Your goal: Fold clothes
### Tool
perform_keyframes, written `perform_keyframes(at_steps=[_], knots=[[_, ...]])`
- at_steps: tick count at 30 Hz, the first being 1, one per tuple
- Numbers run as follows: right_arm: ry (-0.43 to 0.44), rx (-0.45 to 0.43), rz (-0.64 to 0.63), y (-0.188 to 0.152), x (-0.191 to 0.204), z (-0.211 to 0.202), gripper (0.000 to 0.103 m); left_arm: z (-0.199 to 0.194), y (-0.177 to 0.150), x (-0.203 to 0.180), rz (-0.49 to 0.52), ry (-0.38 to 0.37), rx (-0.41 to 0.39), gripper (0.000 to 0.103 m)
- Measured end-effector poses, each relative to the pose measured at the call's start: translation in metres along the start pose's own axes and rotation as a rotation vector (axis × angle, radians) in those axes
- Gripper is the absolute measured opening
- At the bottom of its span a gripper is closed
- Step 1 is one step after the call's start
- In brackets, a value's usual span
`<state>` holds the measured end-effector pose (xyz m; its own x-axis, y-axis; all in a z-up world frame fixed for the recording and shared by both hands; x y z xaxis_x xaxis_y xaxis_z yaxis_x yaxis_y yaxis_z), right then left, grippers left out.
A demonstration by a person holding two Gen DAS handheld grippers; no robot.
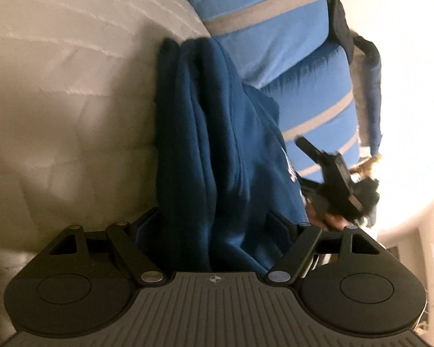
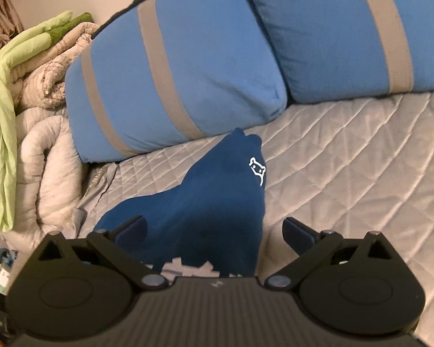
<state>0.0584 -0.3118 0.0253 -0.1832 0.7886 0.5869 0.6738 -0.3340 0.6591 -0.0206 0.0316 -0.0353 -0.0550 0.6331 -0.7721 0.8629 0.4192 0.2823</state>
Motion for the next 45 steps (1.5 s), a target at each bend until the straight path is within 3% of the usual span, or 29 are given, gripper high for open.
perform_keyframes(at_steps=[3, 9, 11, 14, 17, 20, 22, 25, 31, 37, 45], knots=[[-0.003, 0.012, 0.031, 0.006, -0.011, 0.011, 0.103, 0.005, 0.0, -0.001, 0.005, 0.006, 0.014, 0.076], [0.114, 0.107, 0.204, 0.005, -0.039, 0.037, 0.098, 0.01, 0.004, 0.01, -0.05, 0.006, 0.02, 0.049], [0.165, 0.143, 0.266, 0.002, -0.044, 0.044, 0.096, 0.012, 0.006, 0.013, -0.065, -0.004, 0.025, 0.045], [0.167, 0.186, 0.262, 0.0, -0.042, 0.051, 0.09, 0.013, 0.005, 0.013, -0.061, 0.001, 0.016, 0.042], [0.181, 0.212, 0.244, -0.001, -0.036, 0.052, 0.077, 0.013, 0.004, 0.012, -0.06, 0.015, -0.001, 0.038], [0.191, 0.222, 0.285, -0.007, -0.035, 0.053, 0.055, 0.011, 0.002, 0.009, -0.07, 0.044, -0.024, 0.036], [0.195, 0.213, 0.295, -0.008, -0.031, 0.051, 0.033, 0.01, 0.001, 0.006, -0.077, 0.069, -0.04, 0.034], [0.197, 0.172, 0.261, -0.006, -0.015, 0.041, 0.023, 0.001, 0.0, -0.004, -0.075, 0.105, -0.065, 0.03], [0.233, 0.08, 0.156, -0.004, 0.027, 0.006, 0.021, -0.042, 0.0, -0.027, -0.016, 0.143, -0.129, 0.029], [0.295, 0.045, 0.119, -0.001, 0.063, -0.019, 0.02, -0.094, 0.005, -0.043, 0.006, 0.128, -0.192, 0.029], [0.375, -0.043, 0.008, 0.057, 0.149, -0.038, 0.02, -0.149, 0.043, -0.085, 0.1, 0.136, -0.339, 0.029]])
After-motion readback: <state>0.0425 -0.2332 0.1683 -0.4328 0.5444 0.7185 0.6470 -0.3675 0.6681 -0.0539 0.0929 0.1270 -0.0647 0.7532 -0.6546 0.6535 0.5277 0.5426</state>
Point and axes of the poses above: each gripper's, at about its wrist camera, not at the fingertips, and z roughly the way its jaws point, x to its left, y to its top, the point moved 4 cm from there along z, roughly the way its jaws point, and after that the axes turned 7 degrees about y, right-handed, at the moved point
